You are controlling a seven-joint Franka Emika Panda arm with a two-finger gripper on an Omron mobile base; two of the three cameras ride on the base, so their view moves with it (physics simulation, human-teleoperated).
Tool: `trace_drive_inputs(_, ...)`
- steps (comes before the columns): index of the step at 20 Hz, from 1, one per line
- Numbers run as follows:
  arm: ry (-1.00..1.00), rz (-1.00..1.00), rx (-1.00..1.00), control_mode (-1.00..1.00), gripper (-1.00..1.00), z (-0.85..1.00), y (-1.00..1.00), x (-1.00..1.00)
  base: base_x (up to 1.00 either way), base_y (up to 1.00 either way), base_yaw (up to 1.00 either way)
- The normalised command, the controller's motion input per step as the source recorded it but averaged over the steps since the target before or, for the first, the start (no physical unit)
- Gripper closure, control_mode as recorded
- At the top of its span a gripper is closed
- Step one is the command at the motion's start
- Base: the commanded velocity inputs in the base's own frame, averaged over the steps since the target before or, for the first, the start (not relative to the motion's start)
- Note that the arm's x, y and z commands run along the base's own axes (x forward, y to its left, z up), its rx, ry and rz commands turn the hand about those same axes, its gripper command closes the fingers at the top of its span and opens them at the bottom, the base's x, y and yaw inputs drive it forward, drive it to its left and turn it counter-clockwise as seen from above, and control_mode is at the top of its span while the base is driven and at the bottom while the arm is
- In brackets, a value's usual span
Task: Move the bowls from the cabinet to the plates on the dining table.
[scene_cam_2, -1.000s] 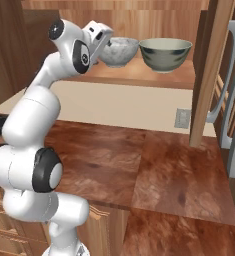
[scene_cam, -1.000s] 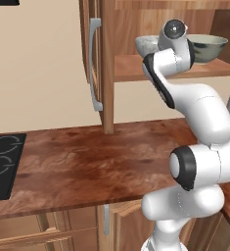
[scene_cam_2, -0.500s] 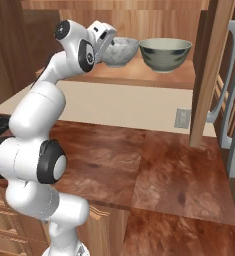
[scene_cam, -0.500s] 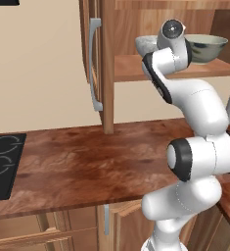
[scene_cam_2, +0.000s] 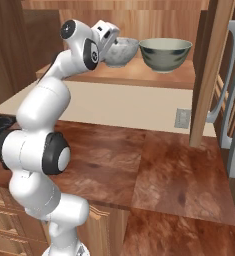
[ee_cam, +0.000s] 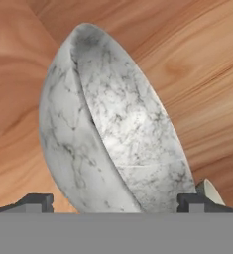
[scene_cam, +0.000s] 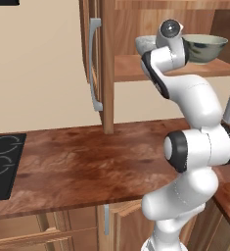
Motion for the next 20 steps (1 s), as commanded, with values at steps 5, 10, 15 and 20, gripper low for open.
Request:
trace_drive_inputs(5, 0.00, 0.00, 0.00, -1.00, -1.00, 0.00, -0.08, 0.30, 0.00, 0.00, 0.00)
trace_drive_inputs(10, 0.00, 0.00, 0.00, -1.00, -1.00, 0.00, -0.09, 0.28, 0.00, 0.00, 0.00)
trace_drive_inputs(15, 0.00, 0.03, 0.00, -1.00, -1.00, -0.23, 0.00, 0.07, 0.00, 0.00, 0.00)
trace_drive_inputs(20, 0.00, 0.08, 0.00, -1.00, -1.00, -0.59, 0.00, 0.00, 0.00, 0.00, 0.00)
